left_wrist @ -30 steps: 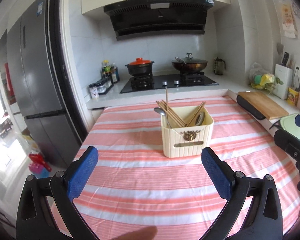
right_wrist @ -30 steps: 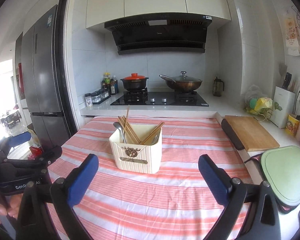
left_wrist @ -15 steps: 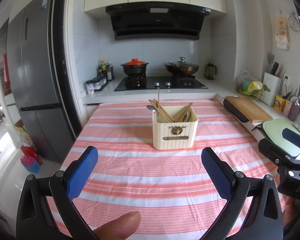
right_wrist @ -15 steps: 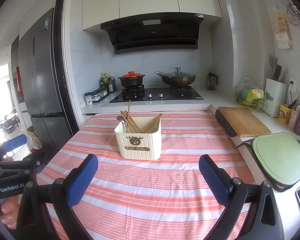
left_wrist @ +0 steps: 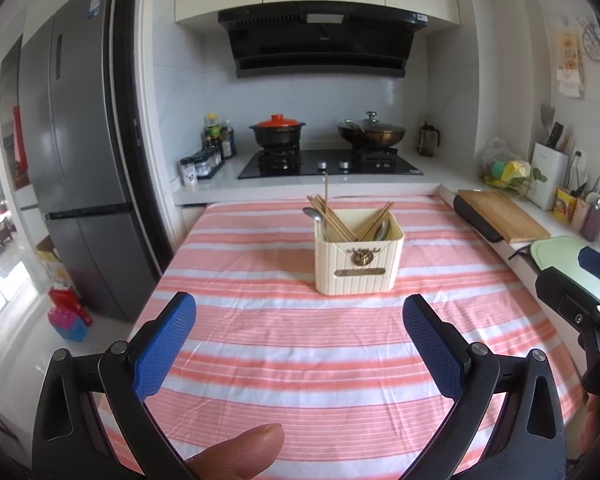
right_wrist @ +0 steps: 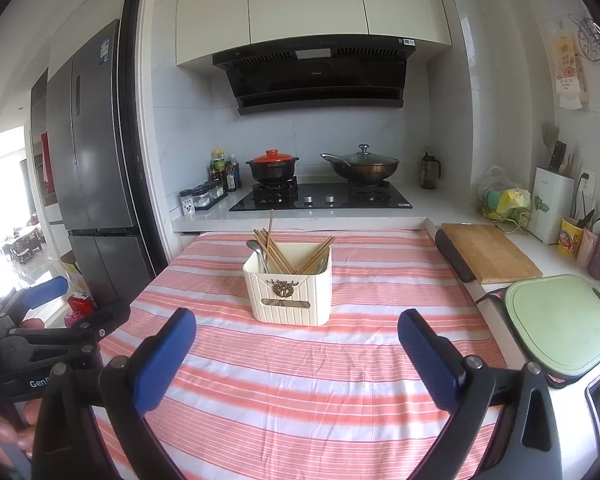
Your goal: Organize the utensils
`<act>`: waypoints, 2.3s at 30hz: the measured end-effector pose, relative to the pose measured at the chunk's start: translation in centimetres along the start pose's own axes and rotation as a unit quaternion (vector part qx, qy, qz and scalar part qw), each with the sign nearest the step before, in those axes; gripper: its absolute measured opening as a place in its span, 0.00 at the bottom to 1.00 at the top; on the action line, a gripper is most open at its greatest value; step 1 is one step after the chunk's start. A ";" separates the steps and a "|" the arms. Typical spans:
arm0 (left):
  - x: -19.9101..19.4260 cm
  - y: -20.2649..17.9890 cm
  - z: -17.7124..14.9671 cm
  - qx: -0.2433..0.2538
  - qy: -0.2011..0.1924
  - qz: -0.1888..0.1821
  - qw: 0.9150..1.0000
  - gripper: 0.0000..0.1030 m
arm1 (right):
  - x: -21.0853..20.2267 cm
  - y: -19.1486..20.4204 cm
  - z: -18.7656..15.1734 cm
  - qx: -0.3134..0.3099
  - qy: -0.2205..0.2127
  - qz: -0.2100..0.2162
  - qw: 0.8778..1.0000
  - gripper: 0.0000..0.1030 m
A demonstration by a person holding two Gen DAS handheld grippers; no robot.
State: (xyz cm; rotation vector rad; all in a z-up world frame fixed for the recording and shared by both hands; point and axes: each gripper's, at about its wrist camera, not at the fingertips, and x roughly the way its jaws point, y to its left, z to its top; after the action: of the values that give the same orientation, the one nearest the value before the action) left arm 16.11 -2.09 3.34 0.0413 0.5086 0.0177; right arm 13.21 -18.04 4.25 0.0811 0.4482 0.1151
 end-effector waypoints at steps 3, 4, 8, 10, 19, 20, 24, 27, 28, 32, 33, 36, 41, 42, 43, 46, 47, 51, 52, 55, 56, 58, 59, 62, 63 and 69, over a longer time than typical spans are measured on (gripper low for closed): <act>-0.2 -0.1 0.0 0.005 -0.004 0.002 1.000 1.00 | 0.0 0.2 -0.1 -0.005 0.000 -0.003 1.000 1.00; -0.3 -0.2 0.0 0.006 -0.005 0.001 1.000 1.00 | -0.1 0.3 -0.1 -0.006 0.001 -0.002 1.000 1.00; -0.6 0.0 0.0 0.005 -0.008 0.002 1.000 1.00 | 0.0 0.4 -0.1 -0.008 0.002 0.000 1.000 1.00; -0.7 0.1 0.1 0.003 -0.007 0.003 1.000 1.00 | -0.1 0.5 -0.1 -0.011 0.002 -0.002 1.000 1.00; -0.8 0.8 0.3 -0.004 -0.008 0.013 1.000 1.00 | -0.4 1.3 0.0 -0.020 0.000 -0.002 1.000 1.00; -0.8 0.7 0.2 -0.004 -0.008 0.014 1.000 1.00 | -0.4 1.4 0.0 -0.021 0.000 -0.002 1.000 1.00; -0.8 0.7 0.2 -0.002 -0.007 0.014 1.000 1.00 | -0.4 1.7 0.0 -0.025 0.001 -0.001 1.000 1.00; -0.9 0.7 0.2 -0.002 -0.008 0.012 1.000 1.00 | -0.4 1.9 0.1 -0.027 0.000 0.000 1.000 1.00; -0.9 0.7 0.2 -0.002 -0.008 0.012 1.000 1.00 | -0.4 1.9 0.2 -0.028 0.000 -0.001 1.000 1.00; -1.0 0.7 0.3 -0.002 -0.007 0.009 1.000 1.00 | -0.5 2.0 0.2 -0.030 -0.001 -0.002 1.000 1.00; -1.0 0.7 0.3 -0.002 -0.007 0.008 1.000 1.00 | -0.6 2.0 0.2 -0.030 0.000 -0.002 1.000 1.00; -1.0 0.7 0.3 -0.001 -0.006 0.007 1.000 1.00 | -0.6 2.0 0.2 -0.031 -0.001 -0.003 1.000 1.00; -1.1 0.8 0.3 -0.002 -0.005 0.006 1.000 1.00 | -0.8 2.1 0.2 -0.031 -0.003 -0.001 1.000 1.00; -1.1 0.9 0.3 -0.003 -0.005 0.006 1.000 1.00 | -0.8 2.1 0.2 -0.031 -0.003 -0.001 0.999 1.00; -1.1 0.9 0.3 -0.002 -0.004 0.005 1.000 1.00 | -0.9 2.1 0.2 -0.032 -0.004 -0.002 0.999 1.00; -1.1 1.0 0.3 -0.004 -0.004 0.005 1.000 1.00 | -0.9 2.1 0.2 -0.034 -0.004 -0.002 0.999 1.00; -1.1 1.0 0.4 -0.005 -0.004 0.003 1.000 1.00 | -0.9 2.1 0.2 -0.034 -0.004 -0.002 0.999 1.00; -1.1 1.0 0.4 -0.006 -0.003 0.002 1.000 1.00 | -0.9 2.1 0.2 -0.034 -0.003 -0.001 0.999 1.00; -1.1 1.0 0.4 -0.007 -0.003 0.002 1.000 1.00 | -0.9 2.1 0.2 -0.034 -0.002 -0.002 0.999 1.00; -1.1 0.9 0.3 -0.007 -0.002 0.001 1.000 1.00 | -0.8 2.1 0.1 -0.034 0.000 -0.002 0.999 1.00; -1.1 0.9 0.4 -0.007 -0.002 0.001 1.000 1.00 | -0.8 2.0 0.1 -0.035 0.000 -0.001 0.999 1.00; -1.1 0.9 0.3 -0.007 -0.002 0.001 1.000 1.00 | -0.8 2.1 0.1 -0.034 0.000 -0.001 0.999 1.00; -1.1 0.9 0.3 -0.007 -0.002 0.002 1.000 1.00 | -0.8 2.0 0.1 -0.034 0.000 -0.001 0.999 1.00; -1.1 0.8 0.2 -0.007 -0.002 0.001 1.000 1.00 | -0.8 2.1 0.1 -0.034 0.000 -0.002 0.999 1.00; -1.1 0.7 0.2 -0.007 -0.002 0.001 1.000 1.00 | -0.8 2.0 0.1 -0.034 -0.001 -0.002 0.999 1.00; -1.1 0.8 0.2 -0.007 -0.001 0.001 1.000 1.00 | -0.8 1.9 0.0 -0.033 0.000 0.000 0.999 1.00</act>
State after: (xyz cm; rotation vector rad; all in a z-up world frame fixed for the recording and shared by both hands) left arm 15.22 -1.35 4.10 0.0285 0.5056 0.0229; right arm 12.28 -16.24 4.84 0.0153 0.4441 0.1292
